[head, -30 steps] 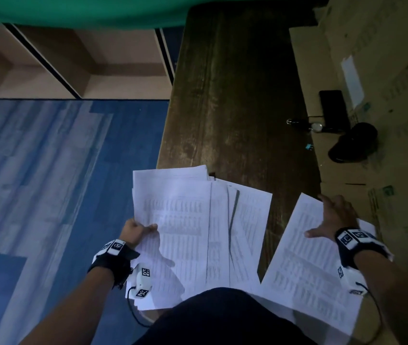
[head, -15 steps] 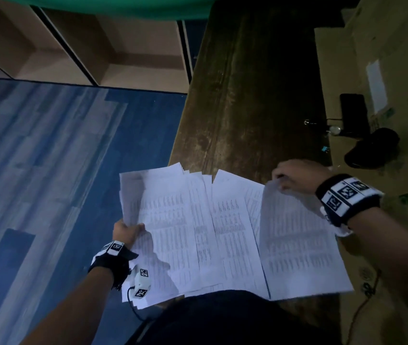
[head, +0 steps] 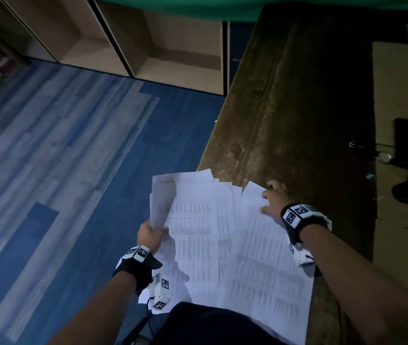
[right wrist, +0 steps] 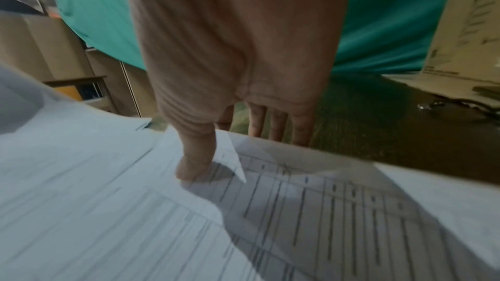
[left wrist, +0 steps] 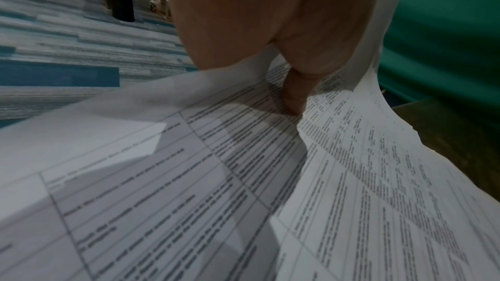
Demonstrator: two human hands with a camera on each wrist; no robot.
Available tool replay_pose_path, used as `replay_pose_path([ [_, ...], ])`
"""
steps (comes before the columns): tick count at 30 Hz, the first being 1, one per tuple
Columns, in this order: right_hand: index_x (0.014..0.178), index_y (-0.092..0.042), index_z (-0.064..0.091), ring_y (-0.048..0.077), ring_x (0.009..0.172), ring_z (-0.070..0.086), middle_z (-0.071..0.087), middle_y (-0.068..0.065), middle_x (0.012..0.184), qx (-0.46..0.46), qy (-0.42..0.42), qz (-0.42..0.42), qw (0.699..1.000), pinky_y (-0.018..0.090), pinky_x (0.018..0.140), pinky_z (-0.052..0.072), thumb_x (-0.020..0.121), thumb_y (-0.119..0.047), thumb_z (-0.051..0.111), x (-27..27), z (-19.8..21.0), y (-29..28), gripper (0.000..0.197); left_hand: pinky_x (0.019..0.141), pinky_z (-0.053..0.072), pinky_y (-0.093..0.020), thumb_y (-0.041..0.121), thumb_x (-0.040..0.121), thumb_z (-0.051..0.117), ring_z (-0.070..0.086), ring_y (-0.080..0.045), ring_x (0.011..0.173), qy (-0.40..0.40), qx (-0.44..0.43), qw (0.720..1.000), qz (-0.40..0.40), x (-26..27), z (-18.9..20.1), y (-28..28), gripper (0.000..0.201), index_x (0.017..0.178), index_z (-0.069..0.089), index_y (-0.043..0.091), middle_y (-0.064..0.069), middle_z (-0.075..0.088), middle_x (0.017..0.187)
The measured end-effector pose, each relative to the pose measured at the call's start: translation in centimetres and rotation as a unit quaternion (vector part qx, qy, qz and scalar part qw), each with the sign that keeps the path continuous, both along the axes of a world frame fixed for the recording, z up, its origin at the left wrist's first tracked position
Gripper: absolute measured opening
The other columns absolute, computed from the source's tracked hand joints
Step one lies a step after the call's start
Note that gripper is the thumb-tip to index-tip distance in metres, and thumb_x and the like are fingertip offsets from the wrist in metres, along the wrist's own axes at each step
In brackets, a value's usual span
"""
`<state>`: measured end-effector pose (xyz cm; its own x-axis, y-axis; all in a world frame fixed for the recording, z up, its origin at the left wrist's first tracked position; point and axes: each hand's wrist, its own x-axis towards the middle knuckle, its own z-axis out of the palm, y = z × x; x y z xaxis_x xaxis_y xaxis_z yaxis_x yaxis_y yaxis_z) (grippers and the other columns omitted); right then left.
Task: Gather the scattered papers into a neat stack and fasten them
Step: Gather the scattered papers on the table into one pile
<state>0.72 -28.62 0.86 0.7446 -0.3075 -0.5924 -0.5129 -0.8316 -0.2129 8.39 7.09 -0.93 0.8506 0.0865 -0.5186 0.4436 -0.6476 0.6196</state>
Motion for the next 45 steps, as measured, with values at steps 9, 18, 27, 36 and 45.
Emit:
replay_pose_path([
  [9, 0.120, -0.023, 0.051, 0.028, 0.125, 0.041, 0.040, 0.005, 0.134, -0.080, -0.003, 0.007, 0.997, 0.049, 0.103, 0.041, 0.058, -0.045, 0.089, -1.1, 0.2, 1.5, 0.075, 0.072, 0.061, -0.049, 0.005, 0.080, 0.068, 0.068, -0.039, 0.078, -0.006, -0.017, 1.000, -0.021, 0.5, -1.0, 0.5, 0.010, 0.087, 0.061, 0.001, -0.019, 0.068, 0.082],
  [18, 0.153, -0.029, 0.016, 0.037, 0.133, 0.046, 0.033, 0.014, 0.153, 0.050, 0.046, -0.108, 0.992, 0.052, 0.104, 0.045, 0.067, -0.014, 0.087, -2.0, 1.2, 0.7, 0.112, 0.071, 0.061, -0.051, 0.010, 0.079, 0.072, 0.071, -0.041, 0.078, -0.004, -0.035, 0.999, -0.021, 3.1, 0.5, 1.1, 0.021, 0.093, 0.063, -0.003, -0.023, 0.072, 0.086],
  [27, 0.087, -0.017, 0.072, 0.022, 0.089, 0.067, 0.072, 0.003, 0.091, 0.000, 0.052, 0.104, 0.993, 0.039, 0.080, 0.056, 0.065, -0.012, 0.083, -3.0, 11.4, -6.5, 0.025, 0.067, 0.042, -0.035, 0.007, 0.082, 0.066, 0.058, -0.029, 0.077, -0.111, 0.037, 0.992, -0.039, 5.5, 3.1, -2.3, 0.017, 0.095, 0.063, -0.003, -0.017, 0.060, 0.083],
  [36, 0.102, -0.026, 0.069, 0.019, 0.104, 0.059, 0.069, -0.002, 0.108, 0.059, -0.070, 0.085, 0.992, 0.032, 0.086, 0.044, 0.066, -0.025, 0.087, -1.3, 11.7, -5.7, 0.040, 0.067, 0.054, -0.035, 0.022, 0.068, 0.074, 0.062, -0.020, 0.071, -0.036, -0.070, 0.989, -0.128, 3.5, 2.3, -7.6, 0.023, 0.082, 0.068, 0.006, -0.008, 0.068, 0.074],
  [45, 0.118, -0.024, 0.056, 0.033, 0.105, 0.062, 0.060, 0.012, 0.121, 0.013, -0.109, -0.095, 0.989, 0.040, 0.086, 0.052, 0.086, -0.019, 0.070, -1.4, 4.8, -1.3, 0.035, 0.072, 0.056, -0.035, 0.051, 0.101, 0.033, 0.070, -0.031, 0.087, 0.260, -0.323, 0.910, -0.004, -3.2, 2.5, -11.0, 0.059, 0.109, 0.067, 0.004, -0.015, 0.075, 0.093],
])
